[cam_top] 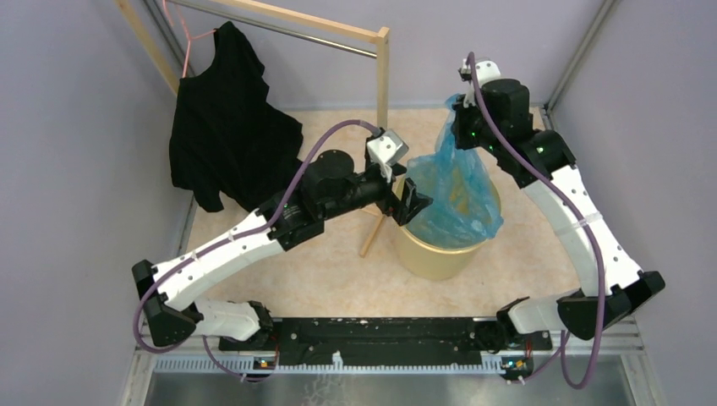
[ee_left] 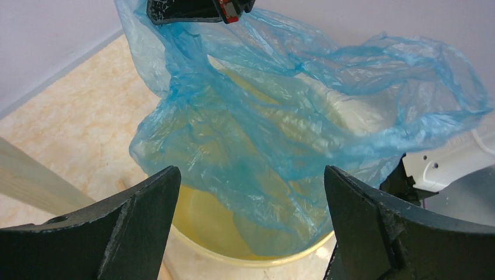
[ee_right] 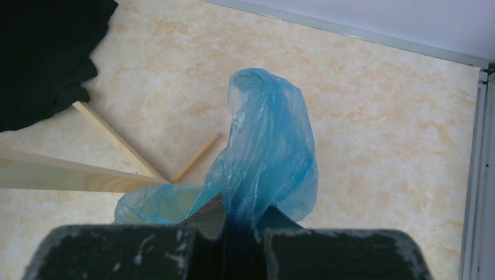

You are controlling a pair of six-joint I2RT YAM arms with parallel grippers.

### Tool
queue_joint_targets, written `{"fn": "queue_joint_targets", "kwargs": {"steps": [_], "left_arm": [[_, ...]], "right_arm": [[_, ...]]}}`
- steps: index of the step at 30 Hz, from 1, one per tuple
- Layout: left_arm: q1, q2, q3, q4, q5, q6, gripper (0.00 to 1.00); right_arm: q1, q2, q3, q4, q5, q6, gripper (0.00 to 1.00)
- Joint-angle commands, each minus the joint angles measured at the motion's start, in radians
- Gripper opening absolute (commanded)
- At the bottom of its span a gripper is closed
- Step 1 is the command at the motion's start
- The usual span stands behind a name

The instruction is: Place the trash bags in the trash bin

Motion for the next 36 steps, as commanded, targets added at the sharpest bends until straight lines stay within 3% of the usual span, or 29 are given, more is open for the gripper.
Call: {"fn": "queue_joint_targets", "kwargs": {"steps": [1, 11, 16, 22, 29, 32, 36], "left_arm": [[-0.001, -0.086, -0.008, 0.017, 0.054, 0.093, 0.99], [-0.001, -0.174, -0.099, -0.001, 0.213, 0.02, 0.99], [-0.04, -0.15, -0.17, 0.125, 0.369, -0.069, 0.99], [-0.146, 0.014, -0.077, 0.149, 0.205, -0.037, 0.99], [-0.15, 0.224, 0.046, 0.054, -0.264, -0.083, 0.95], [-0.139, 0.243, 0.047, 0.065, -0.283, -0.09, 0.97], [-0.137, 0.243, 0.058, 0.015, -0.162, -0.076, 0.99]], "right_arm": [[-0.008, -0.021, -0.004, 0.059, -0.028, -0.004, 0.0], [-0.008, -0.061, -0.062, 0.1, -0.078, 0.023, 0.0], [-0.008, -0.059, -0.059, 0.095, -0.103, 0.038, 0.0], [-0.008, -0.101, -0.096, 0.091, -0.142, 0.075, 0.0], [-0.009, -0.146, -0.13, 0.111, -0.167, 0.096, 0.0], [-0.009, -0.15, -0.163, 0.129, -0.167, 0.1, 0.0], [-0.008, -0.158, -0.209, 0.162, -0.223, 0.123, 0.0]]}}
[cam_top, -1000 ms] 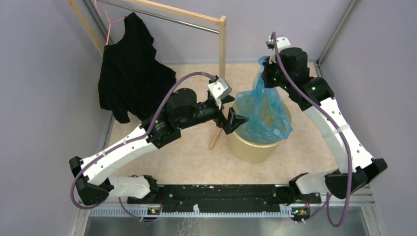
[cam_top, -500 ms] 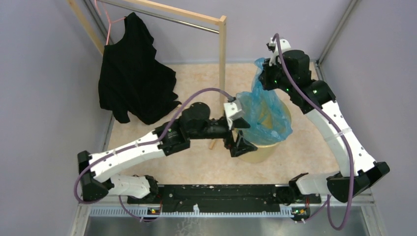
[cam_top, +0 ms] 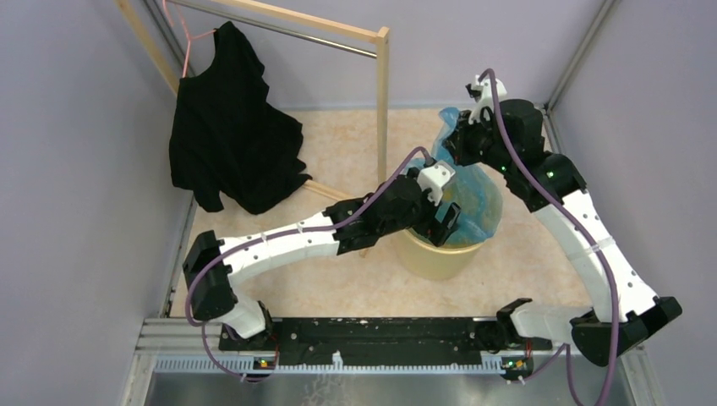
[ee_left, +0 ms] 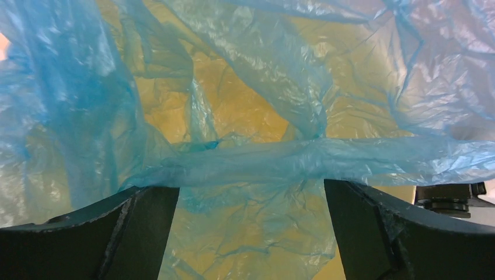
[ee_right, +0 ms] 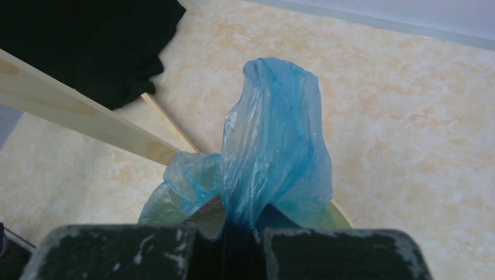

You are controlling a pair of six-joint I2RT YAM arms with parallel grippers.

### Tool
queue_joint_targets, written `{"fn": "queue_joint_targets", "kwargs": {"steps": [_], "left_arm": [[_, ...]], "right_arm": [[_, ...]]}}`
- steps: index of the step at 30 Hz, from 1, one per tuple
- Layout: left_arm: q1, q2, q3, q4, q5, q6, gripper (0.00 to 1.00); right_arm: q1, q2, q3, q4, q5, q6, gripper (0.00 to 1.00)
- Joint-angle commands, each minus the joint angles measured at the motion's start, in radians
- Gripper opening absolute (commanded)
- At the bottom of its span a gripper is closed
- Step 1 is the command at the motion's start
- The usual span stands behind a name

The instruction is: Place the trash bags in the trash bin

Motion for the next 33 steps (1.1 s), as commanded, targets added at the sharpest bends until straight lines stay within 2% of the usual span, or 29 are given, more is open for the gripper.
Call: {"fn": "queue_joint_targets", "kwargs": {"steps": [1, 3, 8, 10, 12, 14, 16, 20, 24, 27, 33], "left_arm": [[0.002, -0.047, 0.038, -0.012, 0.055, 0.018, 0.99], [-0.003, -0.121, -0.008, -0.009, 0.077, 0.057, 0.99], [-0.002, -0.331, -0.11, -0.017, 0.0, 0.098, 0.99], [0.005, -0.351, -0.074, -0.097, -0.101, 0.077, 0.99], [0.045, -0.328, 0.023, -0.209, -0.187, 0.005, 0.99], [0.135, -0.301, 0.082, -0.265, -0.093, -0.065, 0.99], [0.215, -0.286, 0.093, -0.234, 0.046, -0.107, 0.99], [0.22, -0.234, 0.106, -0.118, 0.197, -0.09, 0.98], [0.219, -0.153, 0.147, -0.062, 0.245, -0.089, 0.9], [0.21, -0.104, 0.169, -0.03, 0.277, -0.09, 0.88], [0.195, -0.067, 0.163, -0.034, 0.164, -0.072, 0.84]], "right_arm": [[-0.008, -0.023, -0.047, 0.074, -0.065, 0.037, 0.0], [-0.007, -0.031, -0.062, 0.086, -0.064, 0.041, 0.0], [-0.009, -0.035, -0.057, 0.064, -0.048, 0.023, 0.0], [-0.008, -0.041, -0.056, 0.054, -0.052, 0.018, 0.0], [-0.007, -0.05, -0.055, 0.048, -0.054, 0.018, 0.0], [-0.008, -0.06, -0.054, 0.043, -0.063, 0.021, 0.0], [-0.007, -0.069, -0.055, 0.039, -0.078, 0.026, 0.0], [-0.008, -0.082, -0.045, 0.028, -0.097, 0.043, 0.0], [-0.007, -0.085, -0.032, 0.026, -0.132, 0.067, 0.0], [-0.008, -0.088, -0.03, 0.026, -0.14, 0.079, 0.0], [-0.007, -0.094, -0.036, 0.03, -0.149, 0.085, 0.0]]}}
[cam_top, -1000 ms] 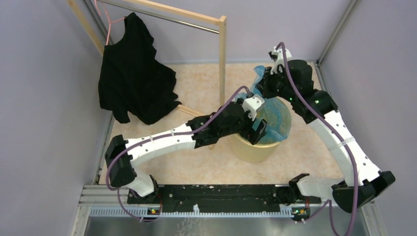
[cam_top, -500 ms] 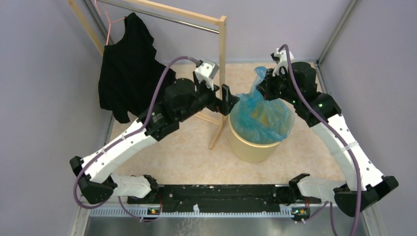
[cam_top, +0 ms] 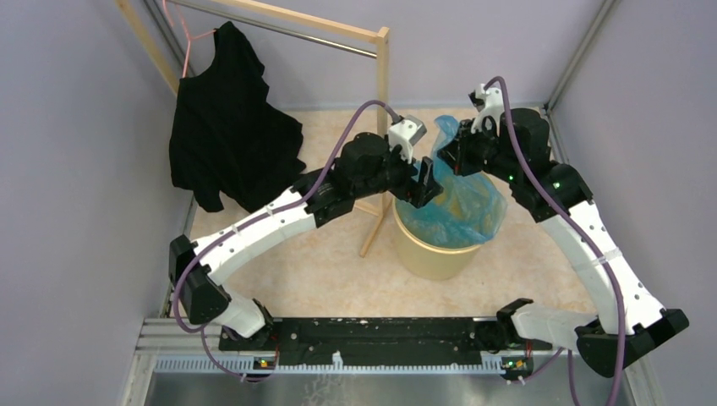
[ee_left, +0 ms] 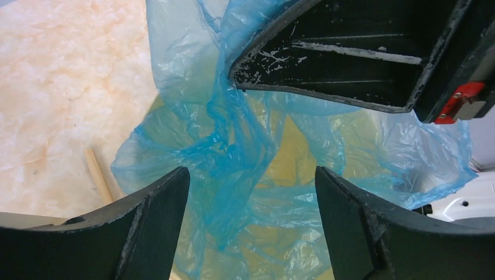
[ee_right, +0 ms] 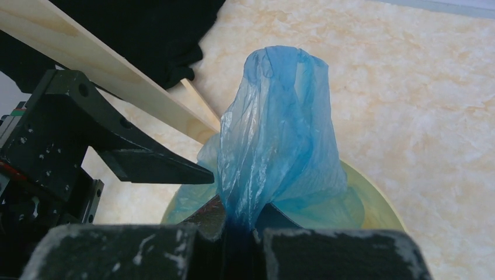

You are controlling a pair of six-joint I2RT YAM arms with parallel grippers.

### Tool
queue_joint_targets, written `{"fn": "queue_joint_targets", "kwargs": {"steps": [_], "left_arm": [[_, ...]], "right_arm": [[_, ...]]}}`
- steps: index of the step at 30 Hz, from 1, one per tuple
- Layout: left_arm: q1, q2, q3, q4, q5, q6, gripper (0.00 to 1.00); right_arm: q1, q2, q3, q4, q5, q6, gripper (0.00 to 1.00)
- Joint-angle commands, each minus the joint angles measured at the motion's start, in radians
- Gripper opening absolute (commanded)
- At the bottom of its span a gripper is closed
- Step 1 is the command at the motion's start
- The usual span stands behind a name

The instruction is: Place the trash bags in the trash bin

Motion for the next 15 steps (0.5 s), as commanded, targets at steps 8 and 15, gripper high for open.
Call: {"fn": "queue_joint_targets", "kwargs": {"steps": [8, 15], "left_arm": [[-0.011, 0.062, 0.097, 0.052, -0.049, 0.014, 0.62], [-0.011, 0.08, 0.102, 0.034, -0.055, 0.02, 0.41]], "right_arm": [[-0.007, -0.023, 0.049, 0.027, -0.03, 0.022, 0.0], [-0.008, -0.022, 0.071, 0.031, -0.024, 0.025, 0.0]]}}
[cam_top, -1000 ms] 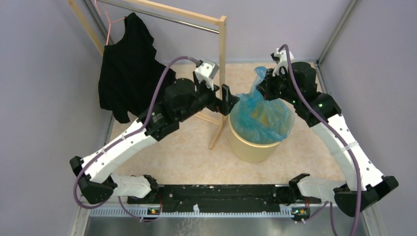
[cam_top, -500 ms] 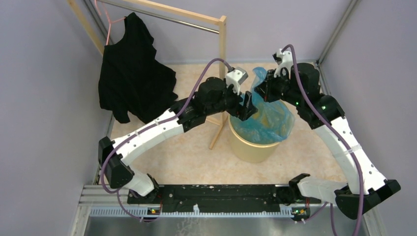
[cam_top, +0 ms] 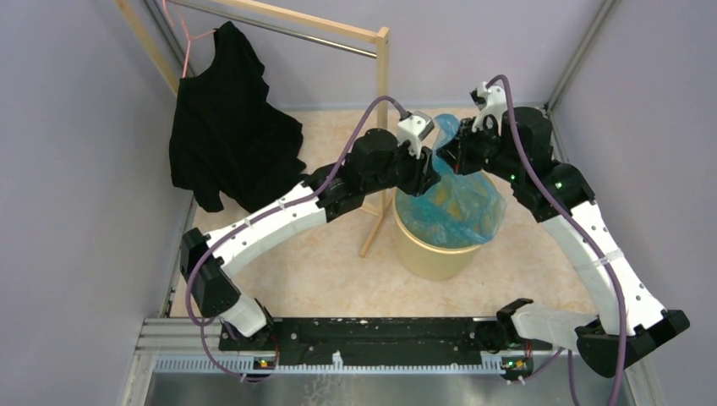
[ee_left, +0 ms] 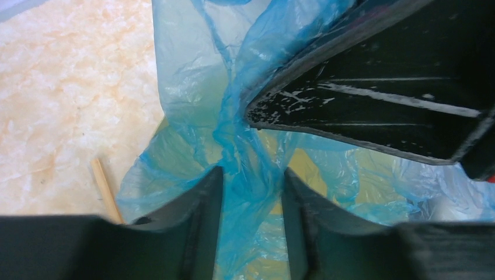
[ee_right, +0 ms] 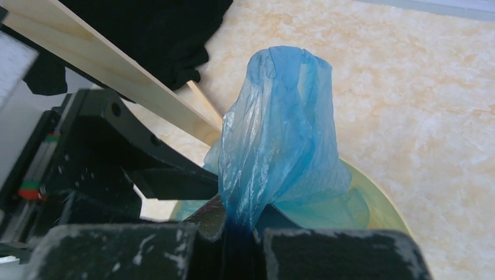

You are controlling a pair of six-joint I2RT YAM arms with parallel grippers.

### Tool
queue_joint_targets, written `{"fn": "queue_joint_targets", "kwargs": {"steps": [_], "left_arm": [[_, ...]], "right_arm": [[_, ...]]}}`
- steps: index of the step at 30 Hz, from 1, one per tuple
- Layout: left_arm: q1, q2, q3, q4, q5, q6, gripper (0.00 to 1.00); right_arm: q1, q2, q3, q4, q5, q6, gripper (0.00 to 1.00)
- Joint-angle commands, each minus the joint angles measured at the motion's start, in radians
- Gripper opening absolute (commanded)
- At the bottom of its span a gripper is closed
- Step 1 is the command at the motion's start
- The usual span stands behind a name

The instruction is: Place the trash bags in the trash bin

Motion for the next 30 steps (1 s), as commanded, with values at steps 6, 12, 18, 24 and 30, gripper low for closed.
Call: {"fn": "queue_joint_targets", "kwargs": {"steps": [6, 12, 18, 24, 30], "left_arm": [[-0.001, -0.011, 0.078, -0.023, -0.018, -0.011, 0.01], [0.031, -0.064, 0.081, -0.036, 0.038, -0.118, 0.0], [0.067, -0.116, 0.031, 0.009, 0.107, -0.201, 0.0], [0.094, -0.166, -0.043, 0.043, 0.155, -0.262, 0.0], [0.12, -0.212, -0.083, 0.043, 0.179, -0.292, 0.0]], "right_arm": [[-0.007, -0.029, 0.057, -0.001, 0.041, -0.014, 0.01], [-0.007, -0.093, 0.057, -0.135, 0.194, -0.078, 0.62], [-0.008, -0.215, -0.008, -0.242, 0.275, -0.082, 0.84], [-0.007, -0.32, -0.107, -0.269, 0.408, -0.058, 0.91], [-0.007, -0.351, -0.153, -0.287, 0.503, -0.053, 0.96]]}}
